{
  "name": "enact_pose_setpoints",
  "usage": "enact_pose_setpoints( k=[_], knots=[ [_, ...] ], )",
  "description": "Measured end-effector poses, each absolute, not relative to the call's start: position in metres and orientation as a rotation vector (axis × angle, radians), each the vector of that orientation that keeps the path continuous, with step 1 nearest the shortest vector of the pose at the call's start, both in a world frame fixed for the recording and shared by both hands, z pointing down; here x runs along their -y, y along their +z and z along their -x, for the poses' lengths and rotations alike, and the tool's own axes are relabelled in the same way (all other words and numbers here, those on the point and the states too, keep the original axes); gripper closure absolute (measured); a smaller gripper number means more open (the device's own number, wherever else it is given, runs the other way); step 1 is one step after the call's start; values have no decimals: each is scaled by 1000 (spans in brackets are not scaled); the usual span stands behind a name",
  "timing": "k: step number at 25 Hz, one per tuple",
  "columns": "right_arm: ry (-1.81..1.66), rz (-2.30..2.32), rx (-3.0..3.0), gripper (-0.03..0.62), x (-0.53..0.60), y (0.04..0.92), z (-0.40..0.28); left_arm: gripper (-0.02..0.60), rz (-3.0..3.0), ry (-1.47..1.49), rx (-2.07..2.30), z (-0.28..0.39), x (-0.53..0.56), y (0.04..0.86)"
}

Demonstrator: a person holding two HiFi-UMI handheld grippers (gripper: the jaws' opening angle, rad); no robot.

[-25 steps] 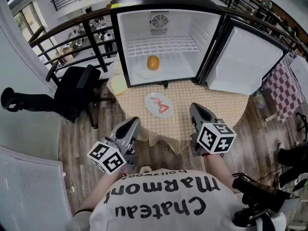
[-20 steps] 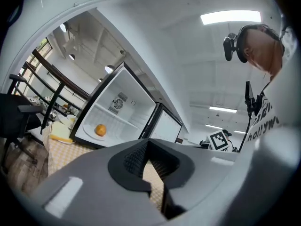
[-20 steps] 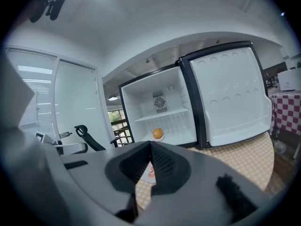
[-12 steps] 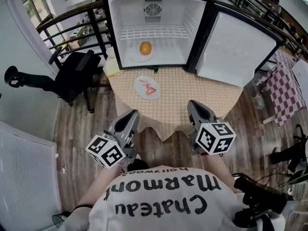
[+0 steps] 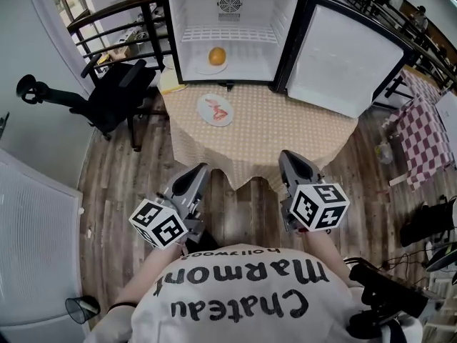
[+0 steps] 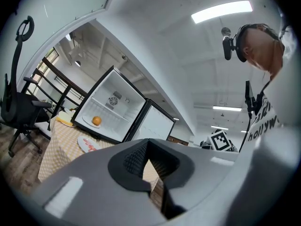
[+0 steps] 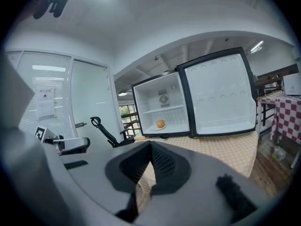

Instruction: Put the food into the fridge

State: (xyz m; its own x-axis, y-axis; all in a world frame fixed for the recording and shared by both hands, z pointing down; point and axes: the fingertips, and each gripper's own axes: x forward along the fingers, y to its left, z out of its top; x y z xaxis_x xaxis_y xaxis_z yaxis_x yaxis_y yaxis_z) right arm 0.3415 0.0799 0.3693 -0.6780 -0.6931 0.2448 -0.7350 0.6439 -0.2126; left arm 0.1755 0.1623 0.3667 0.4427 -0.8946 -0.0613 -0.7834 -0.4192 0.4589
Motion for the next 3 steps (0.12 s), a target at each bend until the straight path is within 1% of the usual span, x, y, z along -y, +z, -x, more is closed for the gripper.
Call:
enact_pose_setpoints(
  k=[3],
  knots=[
    [433,-1183,2716,579,-94,367,-347,577,-2341,-425,1430,-181,-176,363]
  ],
)
